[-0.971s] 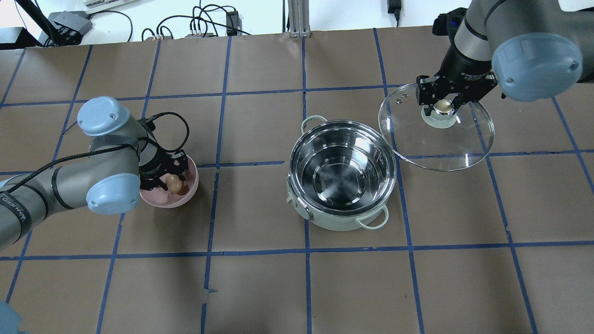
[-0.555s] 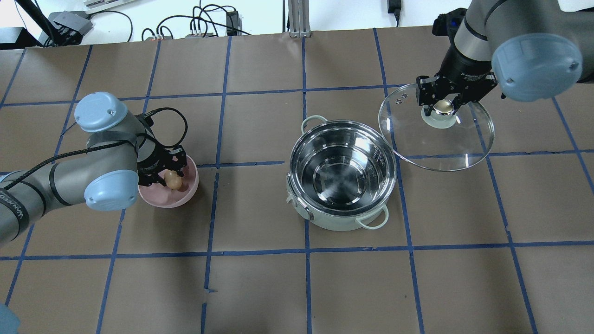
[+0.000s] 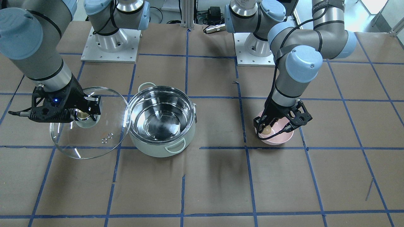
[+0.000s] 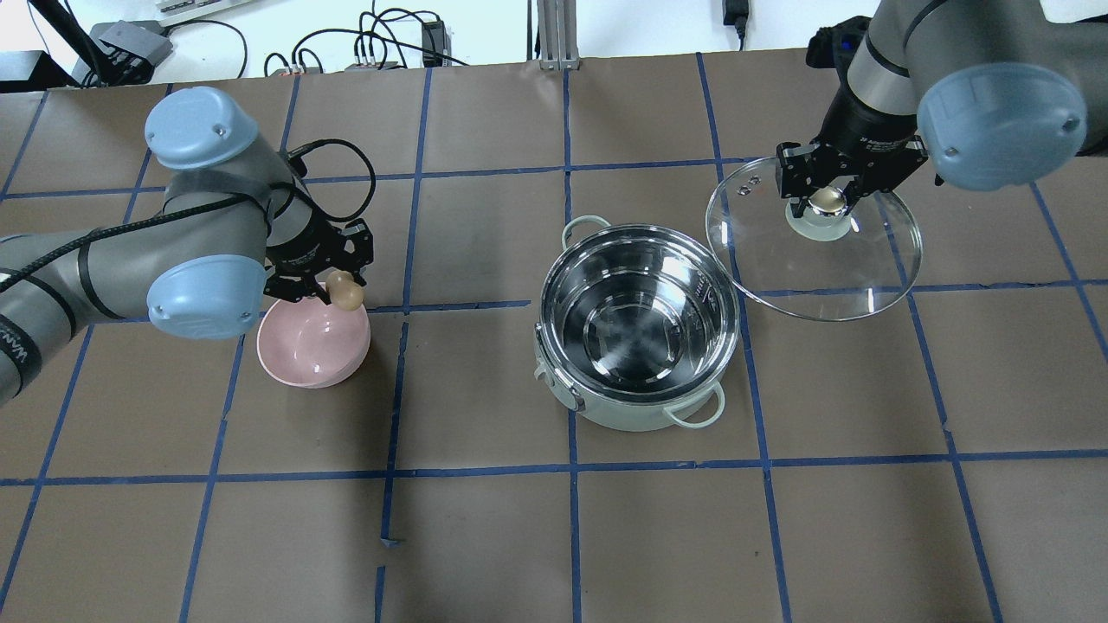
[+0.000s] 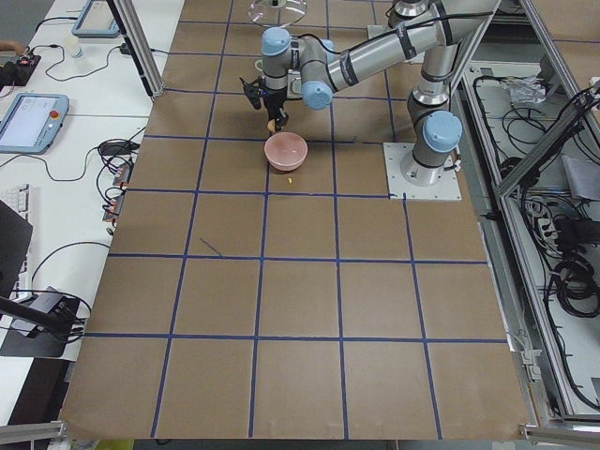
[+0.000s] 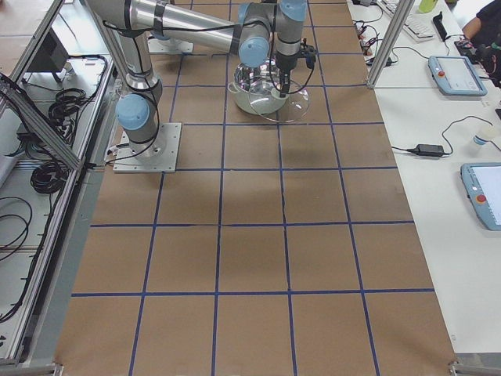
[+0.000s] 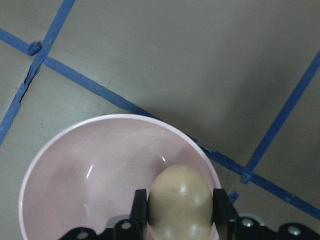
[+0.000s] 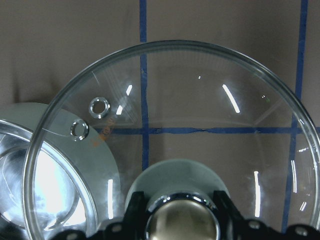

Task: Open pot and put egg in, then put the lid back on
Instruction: 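Carry the egg with the left gripper over the open pot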

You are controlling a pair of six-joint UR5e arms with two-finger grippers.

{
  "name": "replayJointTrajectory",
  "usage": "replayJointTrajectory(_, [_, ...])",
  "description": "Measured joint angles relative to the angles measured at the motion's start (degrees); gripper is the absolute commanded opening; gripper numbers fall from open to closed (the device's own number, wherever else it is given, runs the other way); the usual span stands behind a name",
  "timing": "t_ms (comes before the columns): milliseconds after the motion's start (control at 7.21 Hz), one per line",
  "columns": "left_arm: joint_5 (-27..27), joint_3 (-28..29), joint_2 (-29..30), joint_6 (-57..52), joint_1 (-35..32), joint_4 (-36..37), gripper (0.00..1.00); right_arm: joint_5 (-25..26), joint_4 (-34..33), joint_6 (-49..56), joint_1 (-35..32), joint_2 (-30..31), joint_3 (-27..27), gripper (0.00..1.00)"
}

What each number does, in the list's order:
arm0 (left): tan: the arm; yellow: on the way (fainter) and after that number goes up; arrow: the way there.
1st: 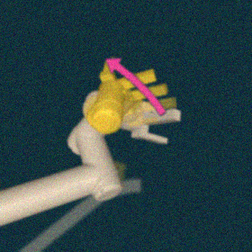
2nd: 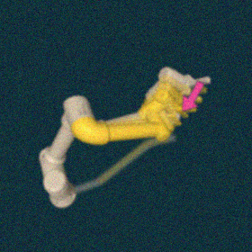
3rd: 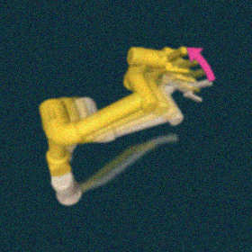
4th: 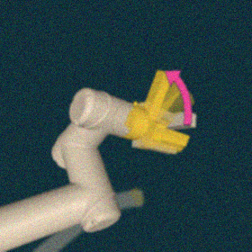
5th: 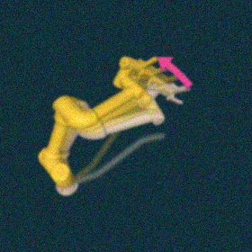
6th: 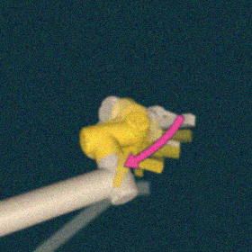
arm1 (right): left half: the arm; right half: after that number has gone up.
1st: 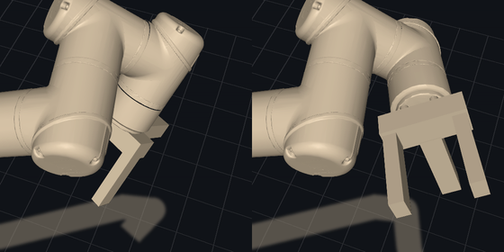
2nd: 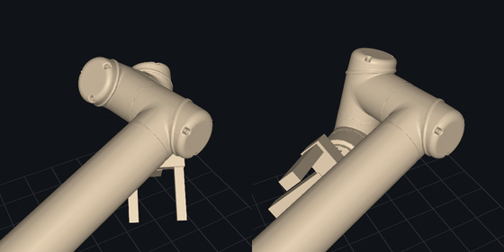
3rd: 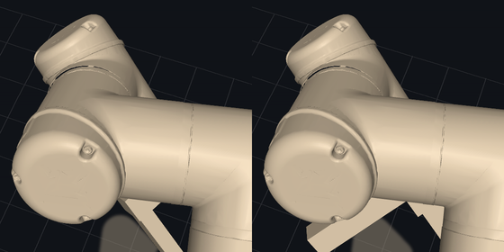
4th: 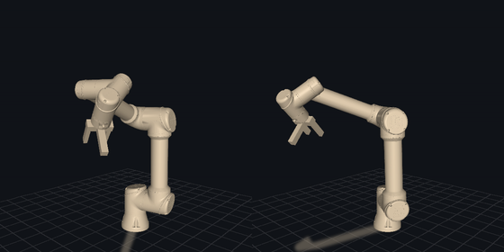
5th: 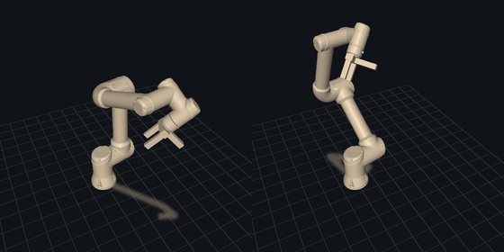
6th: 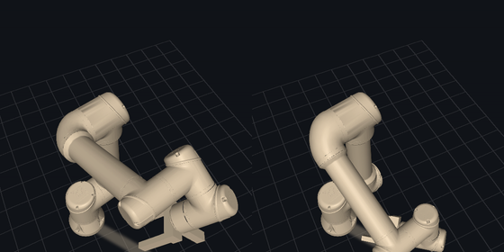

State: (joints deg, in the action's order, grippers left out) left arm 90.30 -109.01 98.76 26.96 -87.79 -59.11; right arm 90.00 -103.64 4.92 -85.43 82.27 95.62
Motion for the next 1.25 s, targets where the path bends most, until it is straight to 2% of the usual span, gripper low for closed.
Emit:
replayJointTrajectory(277, [-0.6, 5.0, -0.4, 3.2, -6.1, -3.1, 0.13, 0.0, 0.0, 0.0, 0.0, 0.0, 0.0, 0.16])
replayJointTrajectory(693, [-3.3, 10.4, 1.2, 6.8, -16.2, -3.5, 0.13, -0.6, 0.4, -0.1, 0.0, 0.0, -0.1, 0.16])
replayJointTrajectory(971, [-3.6, 11.6, 3.8, 7.1, -22.2, -2.0, 0.13, -0.8, 0.5, 0.0, 0.0, 0.0, 0.0, 0.17])
replayJointTrajectory(1248, [-3.5, 11.4, 6.3, 6.8, -25.3, 0.0, 0.13, -0.8, 0.5, 0.0, 0.0, 0.0, 0.0, 0.17])
